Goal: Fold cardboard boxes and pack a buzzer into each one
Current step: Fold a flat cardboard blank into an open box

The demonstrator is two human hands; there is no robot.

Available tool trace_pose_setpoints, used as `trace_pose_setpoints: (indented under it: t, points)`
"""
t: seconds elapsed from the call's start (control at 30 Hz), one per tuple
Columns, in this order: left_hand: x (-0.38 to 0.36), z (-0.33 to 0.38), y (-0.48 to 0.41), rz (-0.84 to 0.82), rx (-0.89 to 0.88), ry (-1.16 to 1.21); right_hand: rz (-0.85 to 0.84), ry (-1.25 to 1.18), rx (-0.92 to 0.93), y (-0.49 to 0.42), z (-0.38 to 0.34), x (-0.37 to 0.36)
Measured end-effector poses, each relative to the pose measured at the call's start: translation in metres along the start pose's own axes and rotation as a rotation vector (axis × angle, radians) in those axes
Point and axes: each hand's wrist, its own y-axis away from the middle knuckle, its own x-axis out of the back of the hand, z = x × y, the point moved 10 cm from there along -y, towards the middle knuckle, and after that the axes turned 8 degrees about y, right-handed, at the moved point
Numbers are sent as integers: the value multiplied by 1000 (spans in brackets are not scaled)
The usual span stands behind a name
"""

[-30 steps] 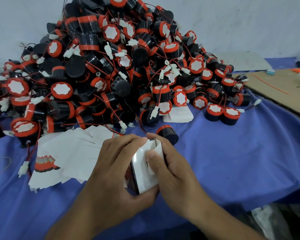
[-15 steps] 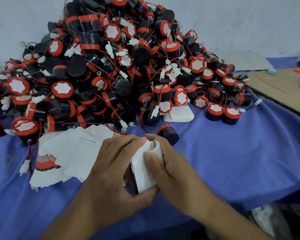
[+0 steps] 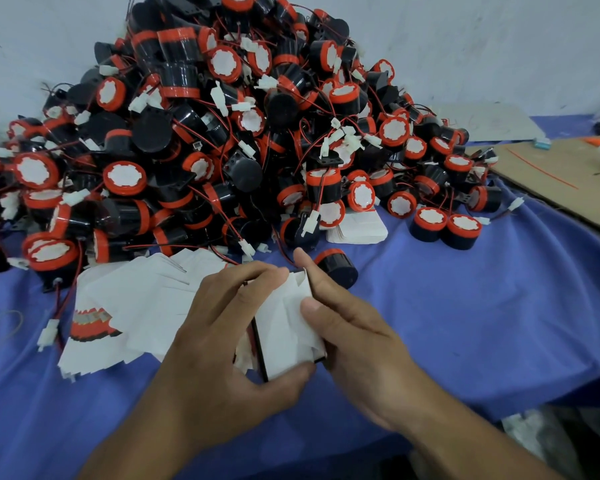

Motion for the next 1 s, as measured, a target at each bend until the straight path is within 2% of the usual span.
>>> trace_pose_setpoints:
  t: [0.1,0.53,0.67,0.73,0.9,1.0]
  points:
    - [2,-1,1,0,-5,22,-55,-24,8,1,-6,-4]
    - [3,8,1,37,-84,-50,56,126,41,2,-15,1]
    - [-7,20,4,72,-146,-72,84,479,183,8,-34,3]
    - [-12,18,3,19,-128,-47,71,667,264,11,-43,4]
    - [-20,1,7,-147,-120,-134,-73,1290,535,24,-54,-12]
    - [-28,-5,11,-168,-132,-204,-154,1472,588,27,-45,-25]
